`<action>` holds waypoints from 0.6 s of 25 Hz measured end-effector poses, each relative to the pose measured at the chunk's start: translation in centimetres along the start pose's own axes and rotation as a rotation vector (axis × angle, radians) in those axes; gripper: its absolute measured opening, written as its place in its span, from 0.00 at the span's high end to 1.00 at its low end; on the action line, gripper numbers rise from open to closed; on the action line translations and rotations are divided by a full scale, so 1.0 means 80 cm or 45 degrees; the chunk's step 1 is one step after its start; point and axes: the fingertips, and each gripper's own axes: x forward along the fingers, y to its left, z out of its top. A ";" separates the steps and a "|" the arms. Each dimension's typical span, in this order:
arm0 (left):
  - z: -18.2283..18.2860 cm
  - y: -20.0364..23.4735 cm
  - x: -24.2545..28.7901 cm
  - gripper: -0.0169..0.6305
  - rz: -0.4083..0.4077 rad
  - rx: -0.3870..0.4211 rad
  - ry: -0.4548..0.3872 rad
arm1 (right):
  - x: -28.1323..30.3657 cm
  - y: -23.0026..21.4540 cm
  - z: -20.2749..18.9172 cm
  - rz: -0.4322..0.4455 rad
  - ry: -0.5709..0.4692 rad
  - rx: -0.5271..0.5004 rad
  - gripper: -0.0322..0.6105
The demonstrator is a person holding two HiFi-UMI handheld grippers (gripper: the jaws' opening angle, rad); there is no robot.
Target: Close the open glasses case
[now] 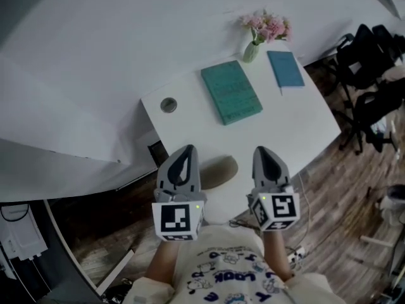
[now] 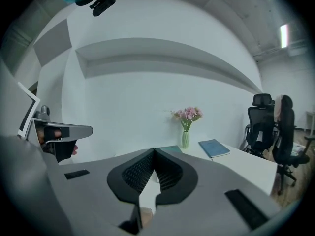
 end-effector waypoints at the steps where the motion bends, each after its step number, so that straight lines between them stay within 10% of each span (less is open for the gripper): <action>1: 0.002 0.000 -0.004 0.97 0.008 -0.001 -0.006 | -0.002 0.001 0.002 0.000 -0.008 -0.001 0.95; 15: 0.017 -0.008 -0.022 0.97 0.032 0.008 -0.056 | -0.017 0.004 0.014 -0.023 -0.063 -0.010 0.95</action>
